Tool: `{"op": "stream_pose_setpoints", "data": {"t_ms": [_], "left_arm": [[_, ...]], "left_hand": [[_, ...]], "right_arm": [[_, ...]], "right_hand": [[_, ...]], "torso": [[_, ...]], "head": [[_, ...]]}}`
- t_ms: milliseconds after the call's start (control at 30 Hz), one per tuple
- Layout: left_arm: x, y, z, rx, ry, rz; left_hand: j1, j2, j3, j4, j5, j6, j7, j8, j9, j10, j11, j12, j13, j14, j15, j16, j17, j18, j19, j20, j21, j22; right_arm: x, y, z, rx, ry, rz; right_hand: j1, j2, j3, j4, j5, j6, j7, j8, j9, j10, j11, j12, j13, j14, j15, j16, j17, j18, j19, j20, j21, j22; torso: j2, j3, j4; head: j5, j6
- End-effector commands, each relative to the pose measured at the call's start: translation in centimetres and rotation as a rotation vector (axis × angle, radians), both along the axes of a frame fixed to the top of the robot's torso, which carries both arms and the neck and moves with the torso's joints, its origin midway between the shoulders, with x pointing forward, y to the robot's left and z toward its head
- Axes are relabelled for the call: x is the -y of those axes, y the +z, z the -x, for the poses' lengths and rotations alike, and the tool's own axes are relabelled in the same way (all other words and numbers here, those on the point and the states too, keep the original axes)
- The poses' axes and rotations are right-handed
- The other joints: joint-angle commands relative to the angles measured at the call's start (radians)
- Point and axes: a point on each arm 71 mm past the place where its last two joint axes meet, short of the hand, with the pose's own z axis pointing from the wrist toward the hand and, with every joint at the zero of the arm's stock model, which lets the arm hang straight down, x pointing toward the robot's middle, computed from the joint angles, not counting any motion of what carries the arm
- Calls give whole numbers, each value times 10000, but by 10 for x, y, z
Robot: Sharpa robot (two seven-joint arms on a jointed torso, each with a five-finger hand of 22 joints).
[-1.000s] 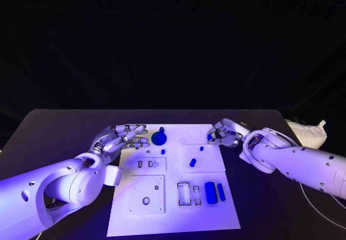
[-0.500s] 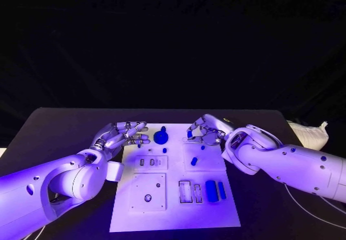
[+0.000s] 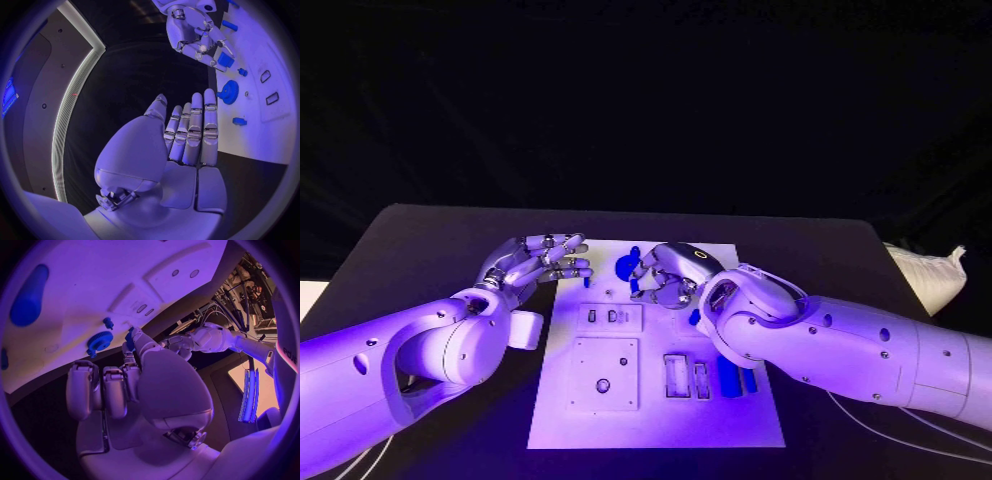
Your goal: Assemble the parts on the task board
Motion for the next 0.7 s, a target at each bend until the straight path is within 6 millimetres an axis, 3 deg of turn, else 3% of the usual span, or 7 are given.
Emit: {"op": "stream_pose_setpoints", "data": {"t_ms": [33, 133, 267, 700], "left_arm": [[-2, 1, -1, -4, 183, 357], [-3, 1, -1, -6, 234, 388], [-3, 1, -1, -12, 261, 405], [-1, 1, -1, -52, 215, 431]], "left_hand": [[44, -45, -17, -76, -3, 24, 59, -32, -10, -56, -1, -2, -12, -28, 47, -51, 11, 67, 4, 22, -39, -15], [21, -53, -15, -96, -3, 23, 61, -28, -8, -59, 5, 2, -11, -83, 64, -104, 20, 59, -38, 32, -75, -30], [15, -53, -13, -103, -3, 23, 62, -28, -8, -60, 8, 3, -10, -100, 69, -121, 23, 57, -53, 36, -87, -35], [11, -49, -8, -110, -2, 22, 62, -27, -7, -62, 10, 3, -10, -114, 73, -135, 26, 55, -64, 39, -97, -39]], "right_arm": [[-7, -6, 2, 63, -106, 704], [-14, -11, 4, -61, 4, 829], [-21, -15, 7, -178, 96, 929], [-29, -26, 11, -536, 258, 1264]], "right_hand": [[67, 181, 68, 18, 46, 203, -224, 128, 353, 192, -111, -63, 1021, 954, -42, -30, 2142, -136, -33, -40, -25, -12], [63, 180, 69, 18, 48, 200, -223, 127, 354, 192, -109, -63, 1021, 953, -41, -32, 2138, -136, -33, -40, -26, -12], [43, 177, 75, 16, 65, 191, -217, 120, 356, 189, -104, -71, 1017, 948, -37, -44, 2112, -136, -33, -37, -27, -14], [-32, 138, 76, 9, 102, 172, -203, 104, 367, 181, -91, -88, 1009, 941, -25, -62, 2077, -132, -41, -27, -40, -36]], "torso": [[-1, -14, 26], [-4, -13, 33], [-3, -2, -3], [-3, 7, -2]], "head": [[36, -46], [63, -74], [133, -91], [173, -101]]}}
